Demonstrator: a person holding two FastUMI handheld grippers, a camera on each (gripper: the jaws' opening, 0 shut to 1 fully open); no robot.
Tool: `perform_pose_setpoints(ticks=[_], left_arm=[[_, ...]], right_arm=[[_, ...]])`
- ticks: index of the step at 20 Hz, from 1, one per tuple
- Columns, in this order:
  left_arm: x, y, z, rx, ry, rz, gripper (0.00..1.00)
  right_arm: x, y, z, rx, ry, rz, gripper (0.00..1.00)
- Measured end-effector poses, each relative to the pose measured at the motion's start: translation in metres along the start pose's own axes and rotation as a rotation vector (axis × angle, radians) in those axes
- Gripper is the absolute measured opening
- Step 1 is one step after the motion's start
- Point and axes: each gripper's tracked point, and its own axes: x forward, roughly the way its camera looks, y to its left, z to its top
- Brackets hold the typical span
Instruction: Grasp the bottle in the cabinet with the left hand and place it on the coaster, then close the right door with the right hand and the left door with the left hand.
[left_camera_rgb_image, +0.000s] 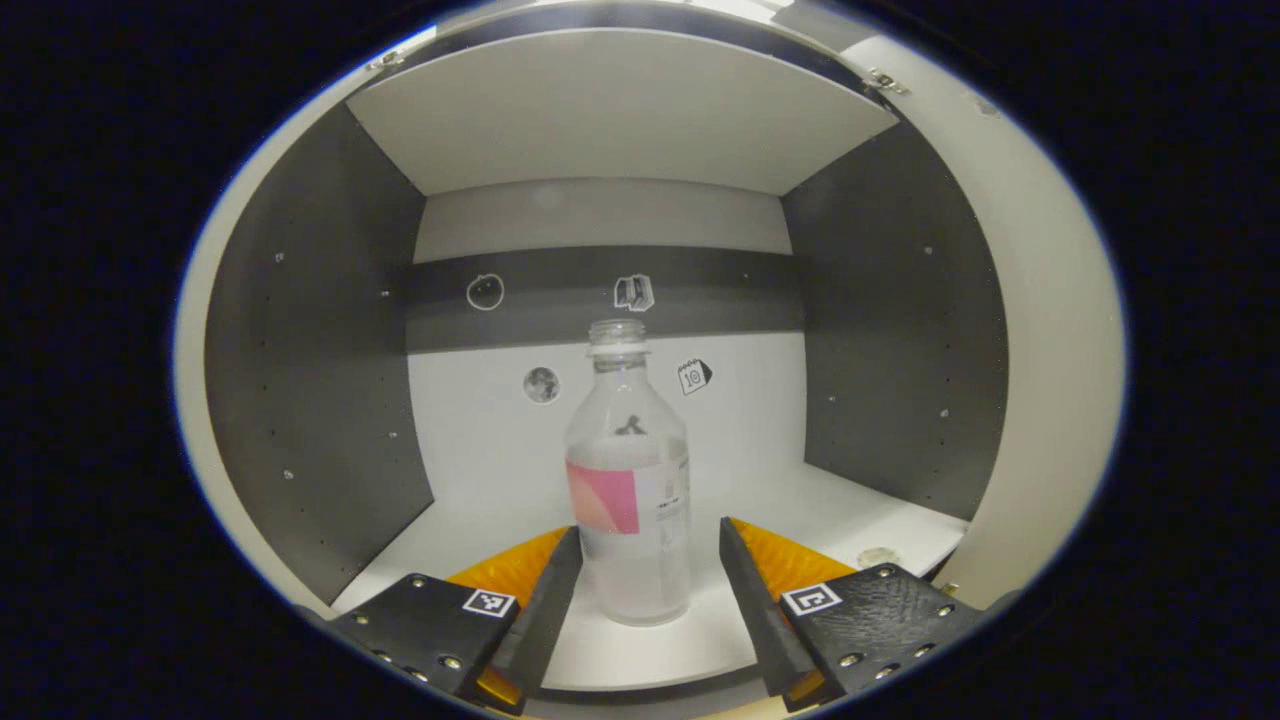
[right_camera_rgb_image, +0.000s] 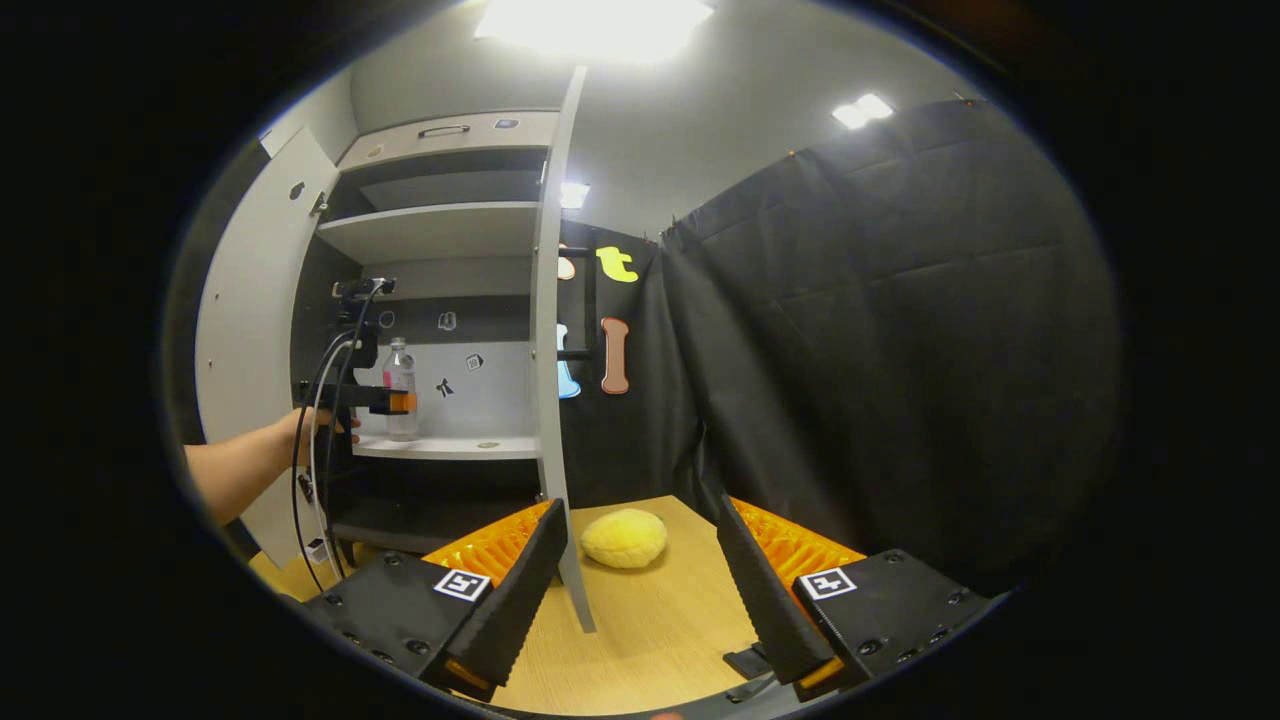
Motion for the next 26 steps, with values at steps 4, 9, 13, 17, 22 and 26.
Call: perform_pose_setpoints(ticks=[4,9,13,17,22,26], left_arm=[[0.018,0.007,-0.018,0.008,0.045,0.023,0.8],[0.006,0.009,-0.013,-0.032,0.027,0.041,0.68],[-0.026,0.011,0.003,-0.013,-0.019,0.06,0.68],[-0.065,0.012,0.011,-0.015,-0.053,0.075,0.68],[-0.119,0.013,0.007,-0.034,-0.067,0.094,0.68],[-0.162,0.011,-0.004,-0.057,-0.084,0.123,0.68]], right_arm=[[0.0,-0.004,0.0,0.028,0.002,0.004,0.96],[-0.001,-0.005,-0.001,0.025,0.003,0.029,0.96],[-0.004,-0.005,-0.002,0.045,0.002,0.071,0.96],[-0.01,-0.005,0.0,0.047,-0.004,0.125,0.96],[-0.02,-0.008,0.002,0.051,-0.011,0.189,0.96],[-0.031,-0.011,0.001,0.046,-0.009,0.237,0.96]])
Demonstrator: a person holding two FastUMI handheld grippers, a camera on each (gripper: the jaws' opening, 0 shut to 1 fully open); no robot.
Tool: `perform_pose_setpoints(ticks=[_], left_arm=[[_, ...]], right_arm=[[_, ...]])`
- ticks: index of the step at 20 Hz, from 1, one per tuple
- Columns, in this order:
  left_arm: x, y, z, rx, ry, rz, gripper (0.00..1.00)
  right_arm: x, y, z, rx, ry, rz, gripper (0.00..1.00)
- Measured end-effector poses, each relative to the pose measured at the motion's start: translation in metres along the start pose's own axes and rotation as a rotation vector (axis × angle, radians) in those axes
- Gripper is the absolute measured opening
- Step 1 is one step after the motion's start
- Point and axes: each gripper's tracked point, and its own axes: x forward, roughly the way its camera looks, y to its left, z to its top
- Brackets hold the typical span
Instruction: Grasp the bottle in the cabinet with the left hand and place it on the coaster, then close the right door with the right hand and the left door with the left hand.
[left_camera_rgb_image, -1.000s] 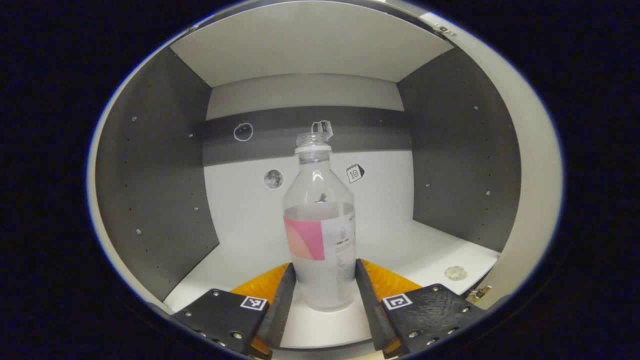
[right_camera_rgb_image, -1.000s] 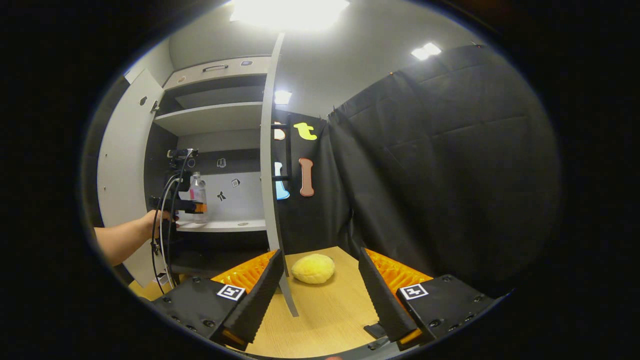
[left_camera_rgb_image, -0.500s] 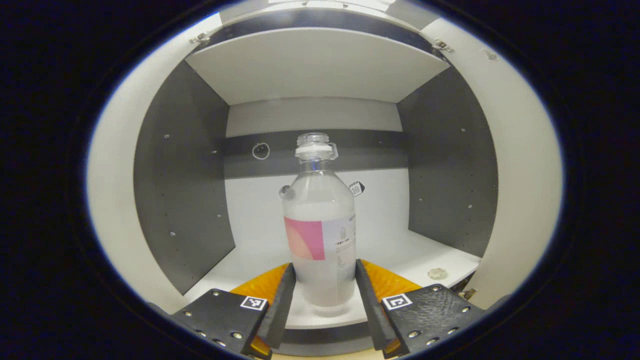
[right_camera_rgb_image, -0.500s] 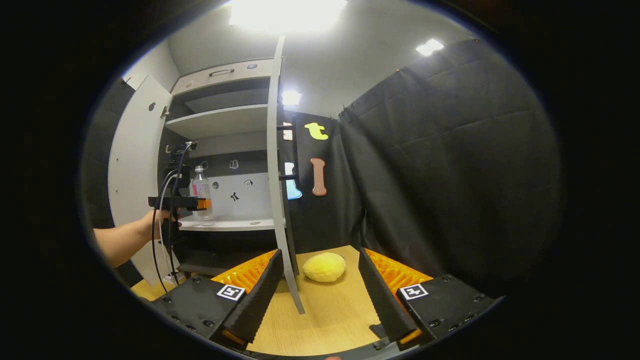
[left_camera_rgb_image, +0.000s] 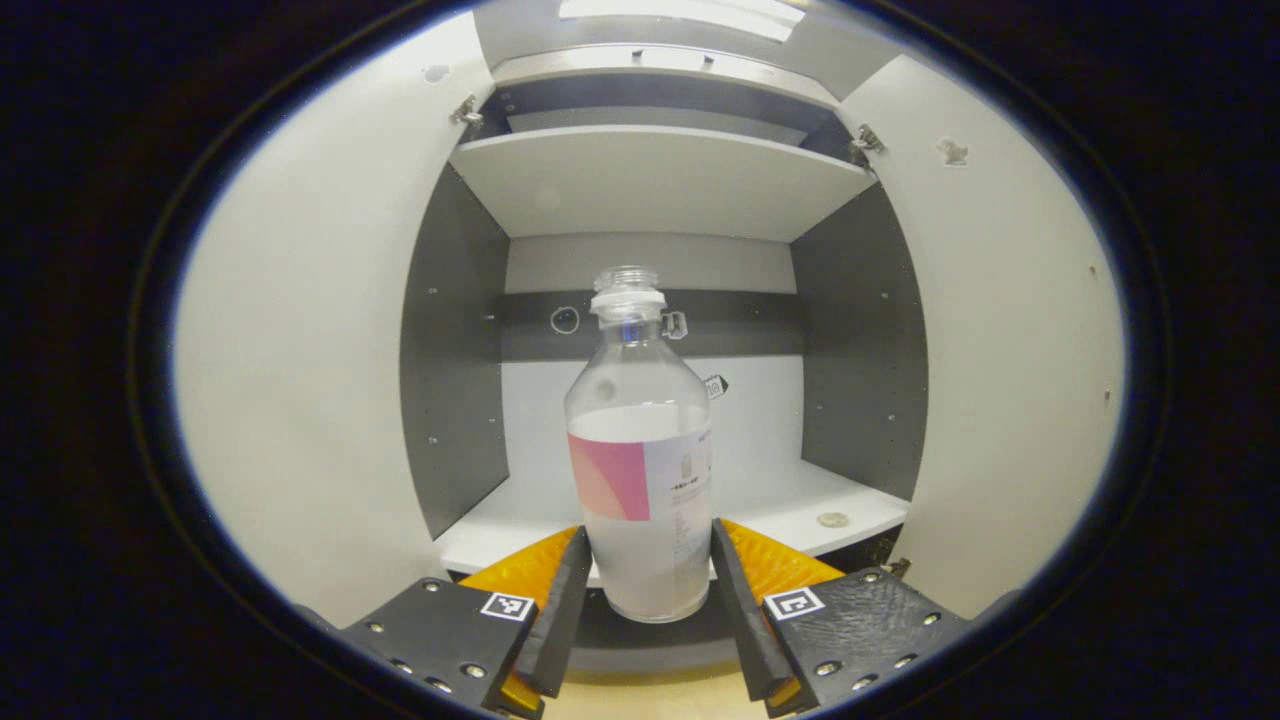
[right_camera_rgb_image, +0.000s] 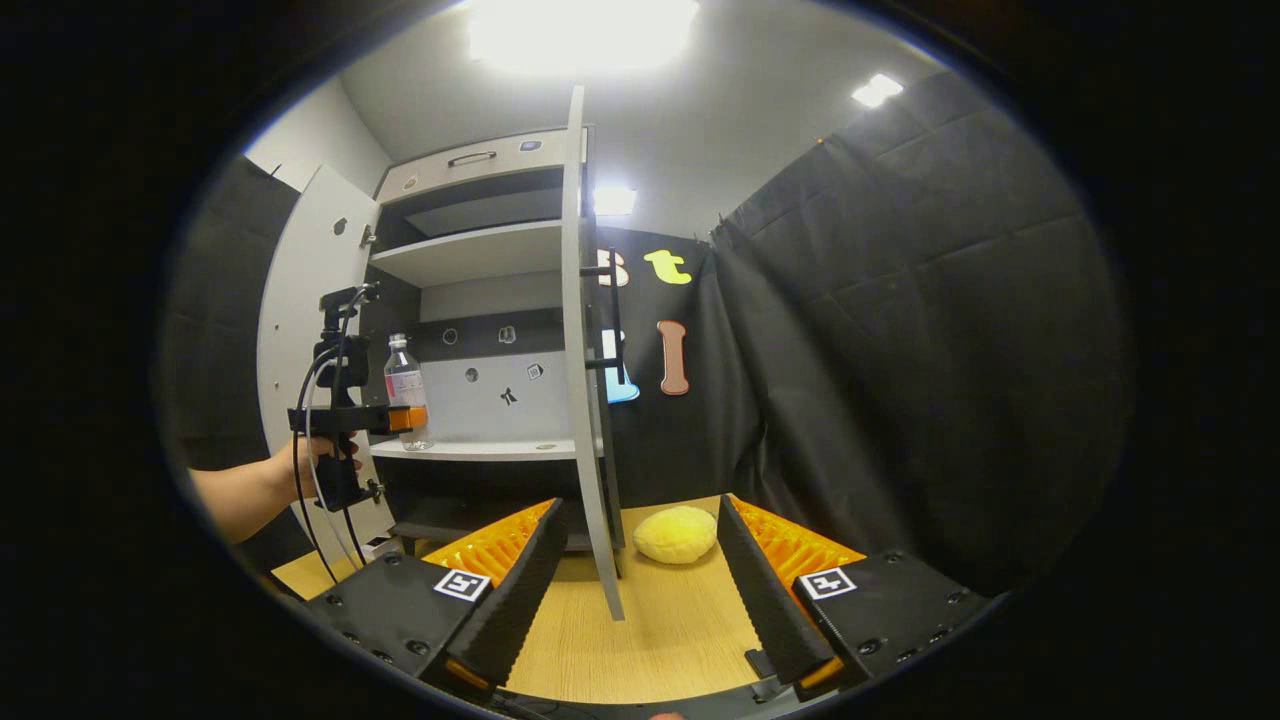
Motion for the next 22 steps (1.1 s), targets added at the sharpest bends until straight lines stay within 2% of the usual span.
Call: perform_pose_setpoints(ticks=[5,6,8,9,11,12,22], left_arm=[[-0.043,0.007,-0.019,-0.029,-0.002,0.033,0.68],[-0.051,0.007,-0.024,-0.038,0.0,0.032,0.68],[-0.065,0.005,-0.037,-0.042,0.011,0.031,0.68],[-0.071,0.004,-0.044,-0.04,0.015,0.03,0.68],[-0.083,0.0,-0.058,-0.041,0.026,0.02,0.68],[-0.088,-0.003,-0.065,-0.041,0.03,0.013,0.68],[-0.129,-0.035,-0.164,-0.038,0.115,-0.051,0.68]], right_arm=[[-0.016,-0.005,-0.003,-0.003,0.008,0.04,0.96],[-0.018,-0.006,-0.003,-0.003,0.012,0.045,0.93],[-0.022,-0.008,-0.007,0.002,0.025,0.053,0.99],[-0.024,-0.009,-0.009,0.005,0.032,0.057,0.99],[-0.028,-0.01,-0.01,0.008,0.035,0.064,0.93],[-0.029,-0.011,-0.01,0.005,0.037,0.065,0.96],[-0.034,-0.008,-0.021,-0.045,0.083,0.092,0.96]])
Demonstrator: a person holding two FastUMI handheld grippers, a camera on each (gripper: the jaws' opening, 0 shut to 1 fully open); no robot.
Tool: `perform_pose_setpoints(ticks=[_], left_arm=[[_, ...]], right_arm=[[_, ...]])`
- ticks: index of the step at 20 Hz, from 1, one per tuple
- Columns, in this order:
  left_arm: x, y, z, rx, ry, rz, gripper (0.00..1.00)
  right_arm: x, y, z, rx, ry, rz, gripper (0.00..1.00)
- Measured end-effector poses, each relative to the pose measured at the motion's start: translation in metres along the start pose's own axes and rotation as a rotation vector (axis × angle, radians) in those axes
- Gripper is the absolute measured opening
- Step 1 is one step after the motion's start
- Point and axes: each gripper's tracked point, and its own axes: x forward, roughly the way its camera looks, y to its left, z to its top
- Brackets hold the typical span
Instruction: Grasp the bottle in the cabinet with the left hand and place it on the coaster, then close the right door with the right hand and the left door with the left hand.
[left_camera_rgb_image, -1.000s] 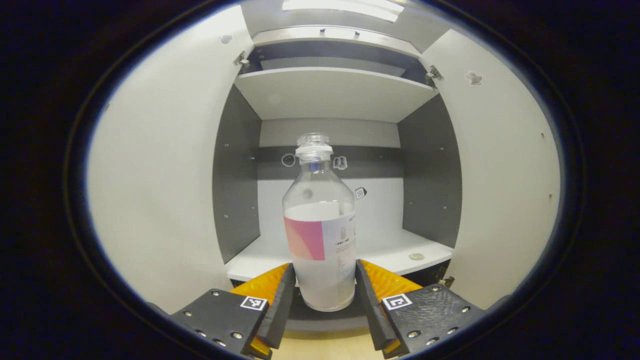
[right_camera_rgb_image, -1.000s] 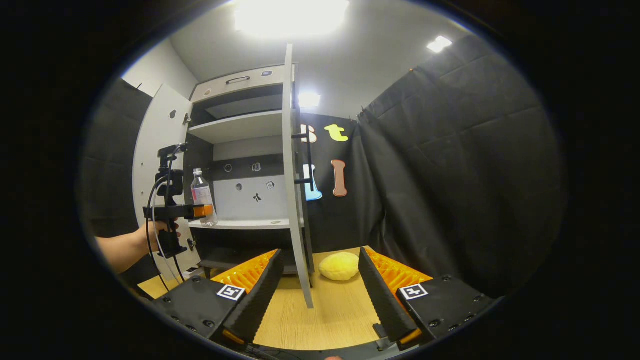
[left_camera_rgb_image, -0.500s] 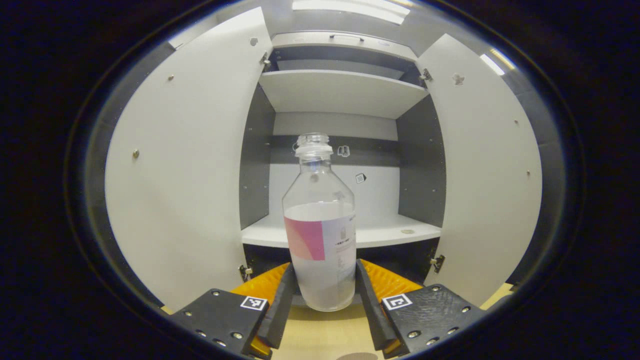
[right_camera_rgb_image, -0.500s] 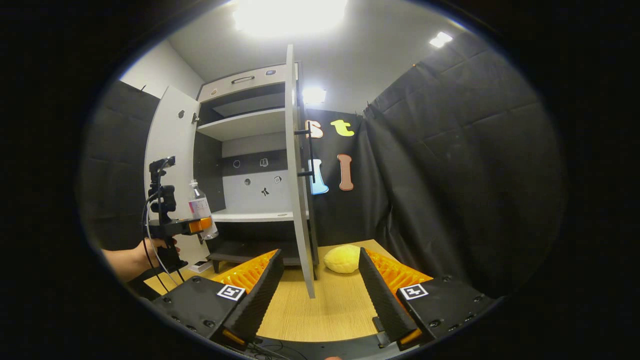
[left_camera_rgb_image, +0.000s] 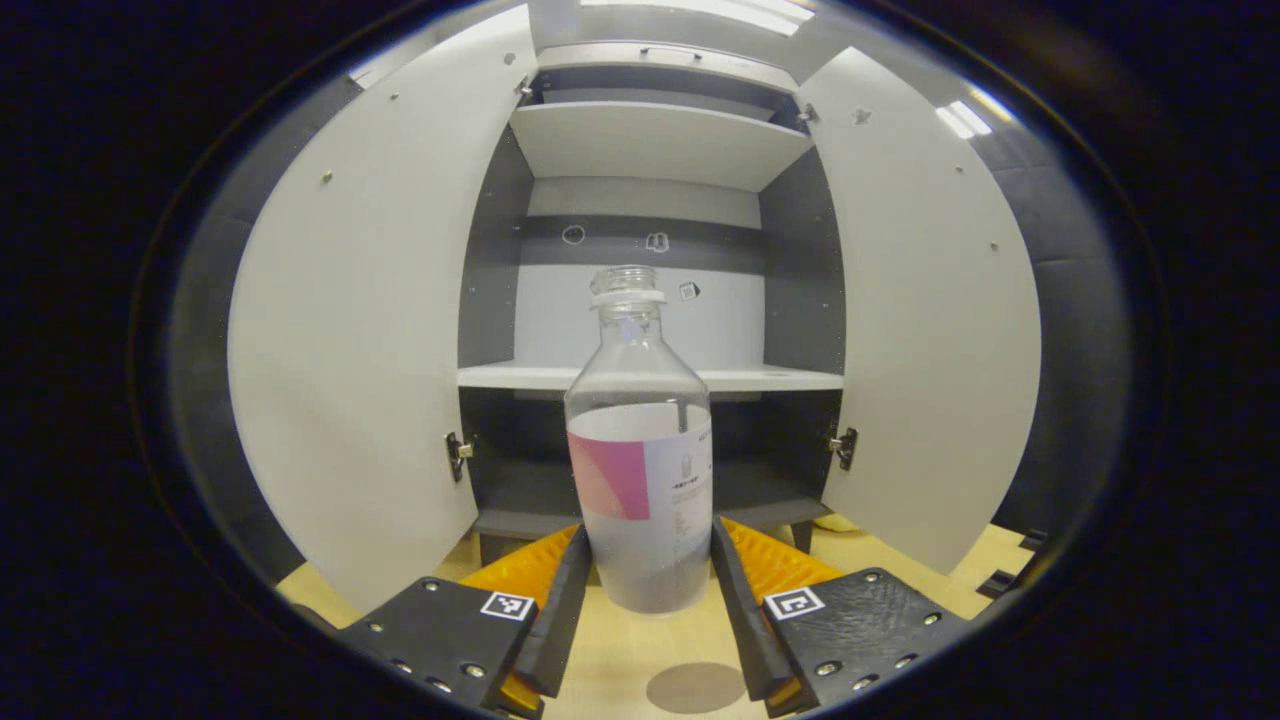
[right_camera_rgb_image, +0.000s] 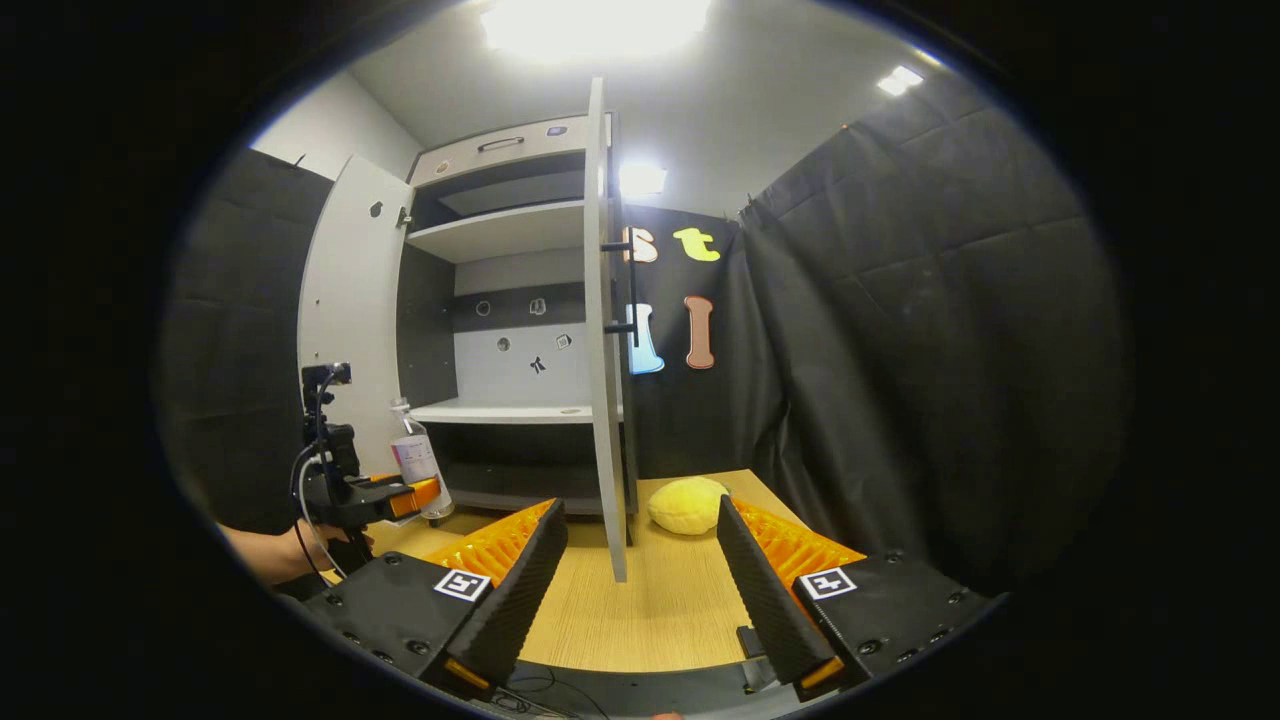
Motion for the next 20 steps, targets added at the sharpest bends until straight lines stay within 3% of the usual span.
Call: perform_pose_setpoints(ticks=[9,11,20], left_arm=[[-0.012,-0.022,-0.102,0.024,0.099,-0.05,0.69],[-0.012,-0.027,-0.12,0.019,0.112,-0.069,0.68],[-0.019,-0.041,-0.166,0.002,0.154,-0.087,0.69]], right_arm=[[-0.008,0.012,-0.015,-0.036,0.044,0.006,0.93],[-0.008,0.015,-0.022,-0.046,0.066,0.008,0.96],[-0.008,0.036,-0.035,-0.048,0.111,0.034,0.93]])
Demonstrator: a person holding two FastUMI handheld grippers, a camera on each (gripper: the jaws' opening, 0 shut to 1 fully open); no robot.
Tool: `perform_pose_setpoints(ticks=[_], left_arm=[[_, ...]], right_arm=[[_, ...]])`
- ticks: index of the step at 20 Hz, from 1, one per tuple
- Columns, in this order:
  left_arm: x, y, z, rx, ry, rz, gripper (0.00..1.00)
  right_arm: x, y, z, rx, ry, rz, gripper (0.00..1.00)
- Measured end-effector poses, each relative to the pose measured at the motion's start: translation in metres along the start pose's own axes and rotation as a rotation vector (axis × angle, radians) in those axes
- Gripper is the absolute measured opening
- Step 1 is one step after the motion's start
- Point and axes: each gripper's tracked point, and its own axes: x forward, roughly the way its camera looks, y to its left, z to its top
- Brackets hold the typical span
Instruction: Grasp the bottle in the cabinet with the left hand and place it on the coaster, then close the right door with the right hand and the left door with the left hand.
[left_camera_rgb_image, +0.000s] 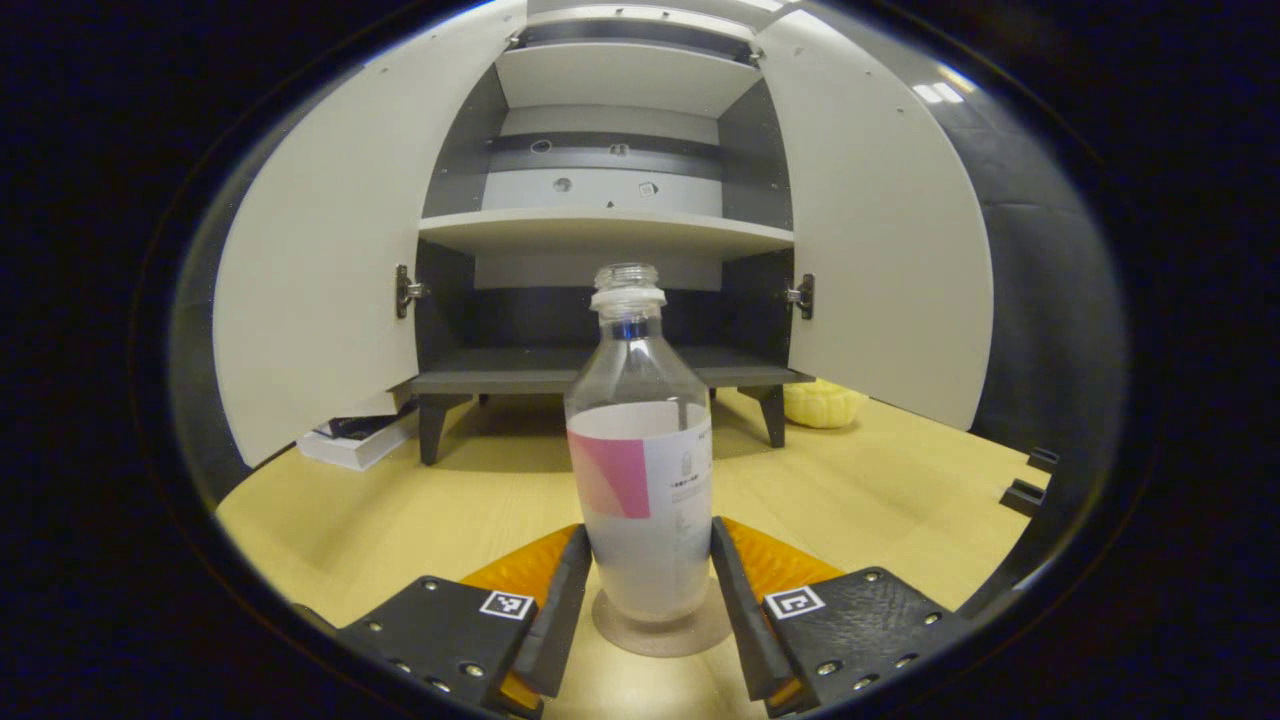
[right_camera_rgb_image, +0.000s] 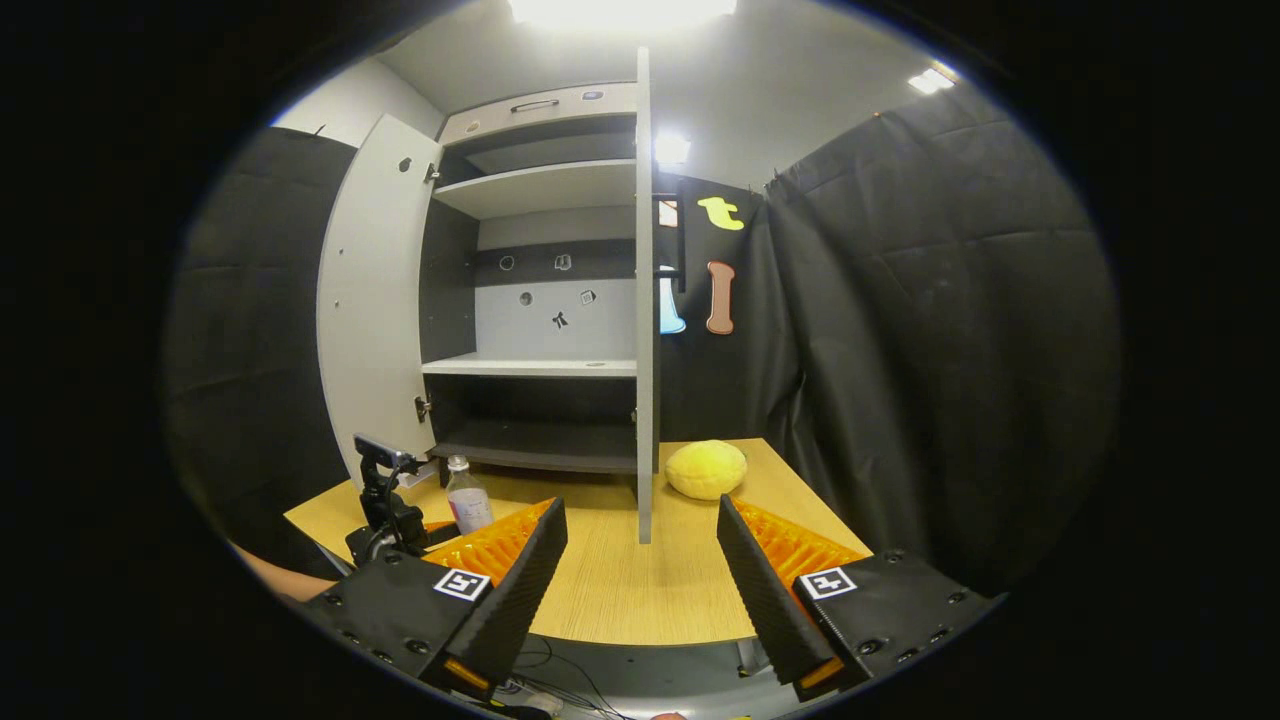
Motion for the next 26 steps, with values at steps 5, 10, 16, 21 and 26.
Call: perform_pose_setpoints(ticks=[5,10,16,21,26], left_arm=[[-0.002,-0.004,-0.007,0.006,0.015,-0.006,0.65],[-0.003,-0.003,-0.01,0.023,0.026,-0.007,0.71],[-0.006,-0.001,-0.003,0.026,0.014,0.018,0.79],[-0.026,-0.004,0.039,0.023,-0.037,0.027,0.82],[-0.062,-0.009,0.097,0.02,-0.091,0.028,0.82]], right_arm=[[0.002,0.008,-0.002,0.003,0.0,0.027,0.96],[-0.001,0.0,-0.007,0.018,0.002,0.02,0.96],[-0.003,-0.001,-0.008,0.024,0.003,0.03,0.96],[-0.004,0.004,0.001,0.019,-0.018,0.052,0.96],[0.002,-0.003,0.024,0.03,-0.069,0.052,0.93]])
